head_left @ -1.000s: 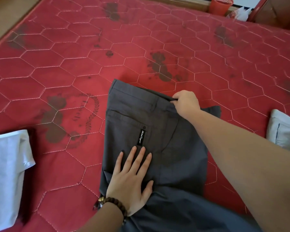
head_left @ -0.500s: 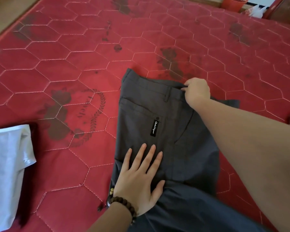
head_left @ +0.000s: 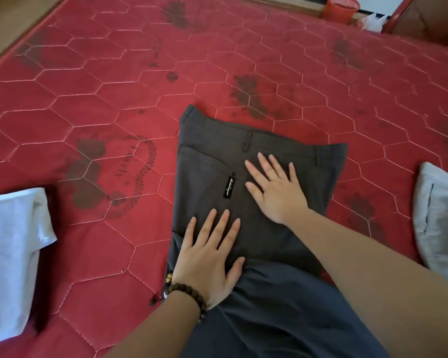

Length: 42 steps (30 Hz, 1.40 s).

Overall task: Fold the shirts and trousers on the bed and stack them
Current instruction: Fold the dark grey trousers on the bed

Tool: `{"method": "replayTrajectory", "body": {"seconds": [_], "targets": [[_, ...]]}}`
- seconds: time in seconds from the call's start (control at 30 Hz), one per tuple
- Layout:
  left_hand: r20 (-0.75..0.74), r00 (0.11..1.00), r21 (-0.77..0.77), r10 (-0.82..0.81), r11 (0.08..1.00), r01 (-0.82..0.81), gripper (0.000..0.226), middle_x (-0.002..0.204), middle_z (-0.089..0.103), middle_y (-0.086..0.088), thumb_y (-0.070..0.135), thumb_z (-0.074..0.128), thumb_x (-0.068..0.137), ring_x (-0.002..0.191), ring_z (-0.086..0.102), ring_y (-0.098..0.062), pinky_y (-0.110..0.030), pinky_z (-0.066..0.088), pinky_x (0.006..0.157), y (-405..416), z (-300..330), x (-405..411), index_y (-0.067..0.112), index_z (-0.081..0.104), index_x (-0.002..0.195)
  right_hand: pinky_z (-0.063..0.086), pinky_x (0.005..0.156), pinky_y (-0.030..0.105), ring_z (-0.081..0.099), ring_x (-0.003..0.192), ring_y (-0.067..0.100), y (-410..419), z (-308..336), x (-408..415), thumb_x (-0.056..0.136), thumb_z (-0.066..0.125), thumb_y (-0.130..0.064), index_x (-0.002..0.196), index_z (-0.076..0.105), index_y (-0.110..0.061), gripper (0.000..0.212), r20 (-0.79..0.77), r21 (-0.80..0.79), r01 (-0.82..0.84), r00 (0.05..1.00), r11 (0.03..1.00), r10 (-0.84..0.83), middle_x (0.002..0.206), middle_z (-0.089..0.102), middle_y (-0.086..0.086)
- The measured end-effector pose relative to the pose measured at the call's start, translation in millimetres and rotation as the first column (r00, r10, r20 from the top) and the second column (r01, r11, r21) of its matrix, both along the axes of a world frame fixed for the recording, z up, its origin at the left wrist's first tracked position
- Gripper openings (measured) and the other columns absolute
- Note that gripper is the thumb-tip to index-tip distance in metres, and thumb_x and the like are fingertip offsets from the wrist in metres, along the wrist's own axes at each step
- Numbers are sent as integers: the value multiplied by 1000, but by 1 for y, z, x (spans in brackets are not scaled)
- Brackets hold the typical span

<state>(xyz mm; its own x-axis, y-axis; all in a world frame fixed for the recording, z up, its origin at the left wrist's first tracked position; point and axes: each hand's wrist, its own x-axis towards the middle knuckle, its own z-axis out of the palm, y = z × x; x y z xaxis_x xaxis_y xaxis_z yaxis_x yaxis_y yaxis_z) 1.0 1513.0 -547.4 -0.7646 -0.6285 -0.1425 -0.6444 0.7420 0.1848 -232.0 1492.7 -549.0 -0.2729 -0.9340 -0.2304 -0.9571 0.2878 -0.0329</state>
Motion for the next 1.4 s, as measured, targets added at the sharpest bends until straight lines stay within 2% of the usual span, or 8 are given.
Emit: {"method": "replayTrajectory", "body": {"seconds": [0.17,0.37,0.63,0.87,0.93,1.03,1.3,1.4], "targets": [[-10,1000,-27,-3,1000,3,67,155,31,-3,59,30,92,145,24,-24,-51,17,115,4,1,21,24,35,148,-7,116,59,-13,148,20,-16,9,8,99,8,-57,152,-2,-36,58,-26,17,242,970,970,-241,162,-11,0],[4,1000,-67,-24,997,24,65,157,25,-4,56,28,94,147,17,-25,-51,13,117,6,-7,37,23,28,151,3,116,60,-4,149,17,60,5,63,94,7,-61,152,10,-38,63,17,-41,-160,987,986,161,162,2,-4],[-59,998,-86,-15,996,9,59,157,26,-11,45,25,99,146,19,-27,-50,14,118,8,-7,38,17,29,150,1,118,55,5,149,21,69,9,72,102,20,-45,153,19,-25,55,-31,-136,123,991,983,-129,162,11,5],[-326,930,-181,171,954,-239,39,127,57,-18,9,42,82,123,49,-37,-53,26,113,59,18,67,4,64,114,10,119,52,12,149,24,218,17,211,85,39,-10,144,39,-3,60,100,-274,20,995,962,7,157,25,11],[-259,964,-63,66,994,-85,46,131,56,-18,13,35,85,123,52,-34,-45,28,113,118,17,92,1,62,119,13,118,49,15,148,22,249,5,241,88,38,-14,143,42,-4,56,133,-240,54,991,969,-23,157,27,10],[-11,997,-1,-78,997,78,56,154,30,-9,36,26,97,144,27,-23,-43,17,116,170,0,136,8,33,146,16,118,50,17,147,18,282,-1,259,97,36,-32,148,35,-12,55,129,-166,144,984,976,-124,158,24,4],[98,985,-95,138,987,-129,61,158,22,-4,41,16,98,147,13,-24,-50,8,119,175,5,178,10,22,151,11,117,59,13,148,22,367,6,240,100,23,-40,150,25,-11,58,-35,-83,342,938,936,-346,159,22,3],[23,1000,-38,19,999,-18,60,158,23,-8,38,24,96,147,15,-25,-49,9,117,231,9,184,11,27,150,9,118,56,11,148,21,367,14,281,99,30,-32,149,27,-10,55,36,-150,254,967,955,-252,159,20,3]]}}
